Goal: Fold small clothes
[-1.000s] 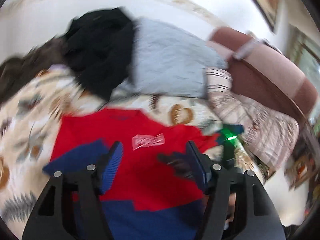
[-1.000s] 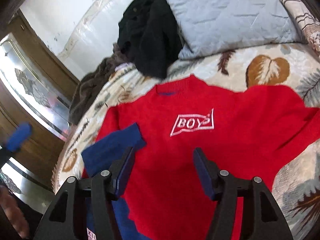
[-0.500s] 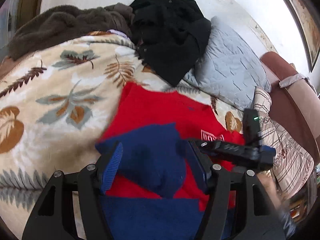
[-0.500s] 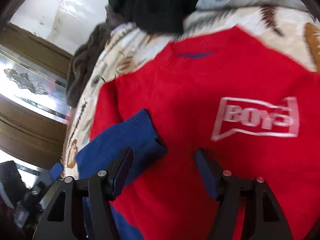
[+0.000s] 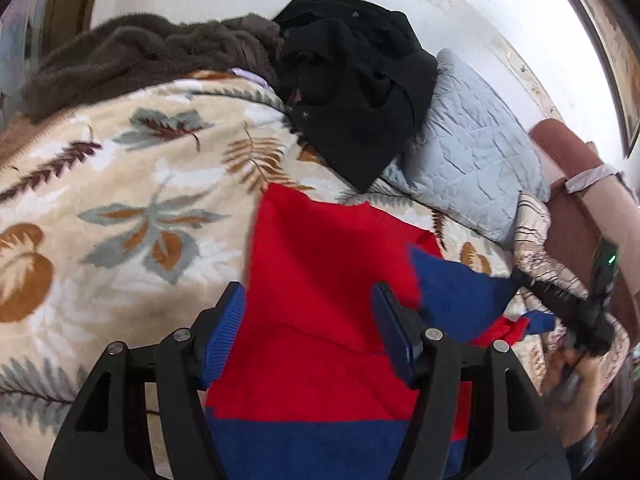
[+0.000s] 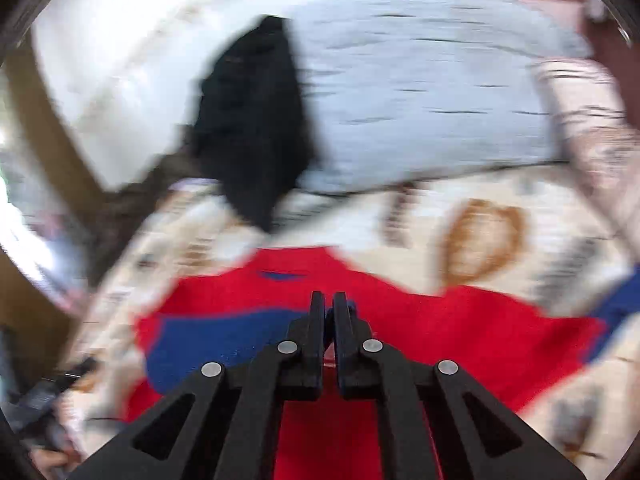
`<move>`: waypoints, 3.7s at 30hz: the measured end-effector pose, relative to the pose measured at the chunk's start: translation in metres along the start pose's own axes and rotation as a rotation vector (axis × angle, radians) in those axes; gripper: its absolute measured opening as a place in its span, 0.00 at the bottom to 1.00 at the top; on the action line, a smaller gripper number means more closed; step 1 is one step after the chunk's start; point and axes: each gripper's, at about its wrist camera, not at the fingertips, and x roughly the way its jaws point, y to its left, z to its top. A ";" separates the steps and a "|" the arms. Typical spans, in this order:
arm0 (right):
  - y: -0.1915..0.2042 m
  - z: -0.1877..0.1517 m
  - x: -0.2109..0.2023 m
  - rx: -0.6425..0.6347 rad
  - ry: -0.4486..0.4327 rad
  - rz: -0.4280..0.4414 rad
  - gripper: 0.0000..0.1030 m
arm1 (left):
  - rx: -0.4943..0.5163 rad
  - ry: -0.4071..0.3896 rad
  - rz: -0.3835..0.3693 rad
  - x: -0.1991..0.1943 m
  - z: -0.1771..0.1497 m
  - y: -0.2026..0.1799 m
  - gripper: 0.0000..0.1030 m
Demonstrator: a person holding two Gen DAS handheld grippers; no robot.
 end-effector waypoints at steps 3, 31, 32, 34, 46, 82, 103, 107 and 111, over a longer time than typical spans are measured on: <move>-0.019 -0.018 0.019 0.007 0.056 -0.070 0.06 | 0.056 0.035 0.024 0.009 -0.006 -0.009 0.62; 0.026 -0.028 0.060 -0.111 0.161 0.014 0.09 | -0.019 0.027 0.248 0.043 0.005 0.052 0.00; 0.023 -0.033 0.070 -0.099 0.208 0.003 0.10 | -0.032 0.059 0.244 0.048 0.001 0.059 0.00; 0.021 -0.037 0.077 -0.086 0.246 0.009 0.13 | -0.044 0.076 0.238 0.051 -0.004 0.062 0.00; 0.013 -0.032 0.067 -0.070 0.205 0.003 0.36 | 0.175 0.076 0.121 0.082 0.007 -0.021 0.03; -0.222 0.005 0.020 0.535 0.060 -0.224 0.08 | 0.357 0.241 0.059 0.102 -0.044 -0.115 0.15; 0.086 -0.031 0.045 -0.270 0.137 0.393 0.37 | -0.021 0.128 -0.064 0.053 -0.007 -0.003 0.28; 0.032 -0.003 0.036 -0.099 0.080 0.327 0.50 | -0.058 0.098 -0.046 0.054 0.008 0.008 0.28; -0.016 0.009 0.048 0.031 0.108 0.217 0.50 | 0.001 0.128 0.036 0.077 0.017 0.008 0.28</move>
